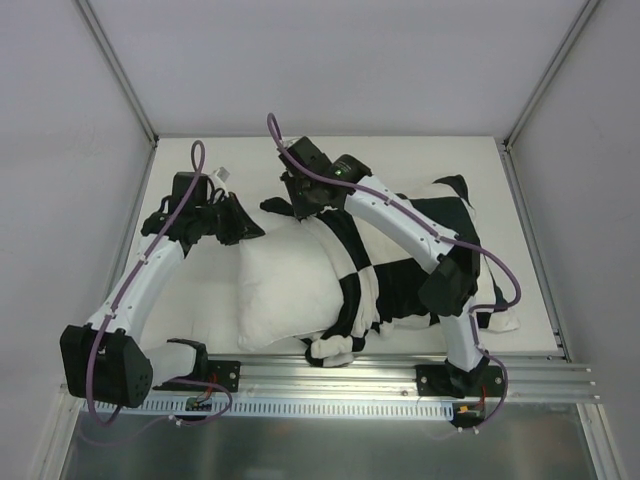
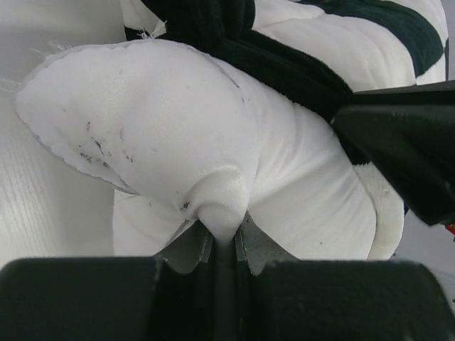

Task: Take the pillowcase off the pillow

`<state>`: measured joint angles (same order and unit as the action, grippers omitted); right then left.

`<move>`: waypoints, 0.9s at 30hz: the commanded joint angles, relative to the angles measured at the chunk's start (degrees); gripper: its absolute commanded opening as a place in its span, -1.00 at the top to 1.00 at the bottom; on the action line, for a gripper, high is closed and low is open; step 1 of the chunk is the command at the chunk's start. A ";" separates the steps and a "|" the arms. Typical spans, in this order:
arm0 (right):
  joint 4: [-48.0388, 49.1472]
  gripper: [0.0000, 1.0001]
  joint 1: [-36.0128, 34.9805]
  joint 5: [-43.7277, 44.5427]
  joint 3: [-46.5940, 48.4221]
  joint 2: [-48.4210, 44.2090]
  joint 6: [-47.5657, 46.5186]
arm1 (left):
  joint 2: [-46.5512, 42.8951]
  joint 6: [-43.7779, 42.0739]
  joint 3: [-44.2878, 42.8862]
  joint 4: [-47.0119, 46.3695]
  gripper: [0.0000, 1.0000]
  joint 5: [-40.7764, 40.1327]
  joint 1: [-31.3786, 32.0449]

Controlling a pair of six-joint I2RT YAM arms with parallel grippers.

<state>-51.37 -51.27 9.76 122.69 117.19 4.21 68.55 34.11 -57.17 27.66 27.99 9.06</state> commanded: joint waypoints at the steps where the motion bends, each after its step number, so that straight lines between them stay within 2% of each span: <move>1: 0.13 0.66 1.68 1.13 -0.26 -3.19 1.24 | -4.73 -2.03 -0.05 -0.24 1.00 3.30 0.43; 2: 0.22 0.95 2.39 1.57 -1.31 -3.89 1.50 | -5.62 -2.20 0.21 -0.33 1.00 3.30 0.43; 3: 0.22 0.99 3.27 2.36 -2.01 -4.68 2.11 | -6.67 -2.29 0.39 -0.33 1.00 3.13 0.26; 5: 0.57 0.99 6.60 1.06 -4.20 -8.62 3.52 | -8.43 -2.38 1.09 -0.24 1.00 3.91 -0.97; 9: 11.08 0.99 13.37 -1.41 -18.77 -23.29 7.04 | -7.47 -3.26 1.71 0.64 1.00 8.30 -7.20; 10: 11.99 0.99 16.26 -0.80 -24.64 -26.19 7.56 | -7.38 -3.52 1.53 0.90 1.00 9.01 -8.69; 14: 12.26 0.99 24.18 1.67 -35.13 -40.33 9.32 | -8.87 -3.09 -2.23 1.34 1.00 10.41 -12.92; 16: 12.44 0.99 28.31 0.09 -39.17 -45.52 11.60 | -8.18 -0.81 -5.91 1.26 1.00 14.17 -16.24; 20: 16.31 0.99 27.89 -4.91 -40.26 -48.02 12.67 | -6.07 2.80 -13.74 1.26 1.00 15.61 -19.17; 23: 15.17 0.99 22.98 -4.92 -37.18 -44.86 10.56 | -4.22 4.30 -17.18 1.26 1.00 14.73 -19.17; 24: 14.47 0.93 22.27 -7.19 -35.70 -43.81 9.95 | -4.04 4.39 -17.10 1.26 1.00 14.38 -19.17; 25: 13.94 0.69 21.83 -8.25 -34.99 -42.93 9.33 | -4.04 4.48 -16.75 1.17 1.00 13.94 -19.17; 26: 13.06 0.34 21.47 -8.61 -34.63 -42.05 8.54 | -4.22 4.48 -16.23 1.26 1.00 13.07 -19.17; 27: 12.62 -0.40 21.47 -8.53 -34.63 -42.21 8.10 | -4.48 4.30 -14.92 1.26 1.00 12.62 -19.17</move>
<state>-37.93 -29.06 4.32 86.50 72.95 14.66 64.55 36.03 -71.44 31.83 39.97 -9.85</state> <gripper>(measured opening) 0.389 0.064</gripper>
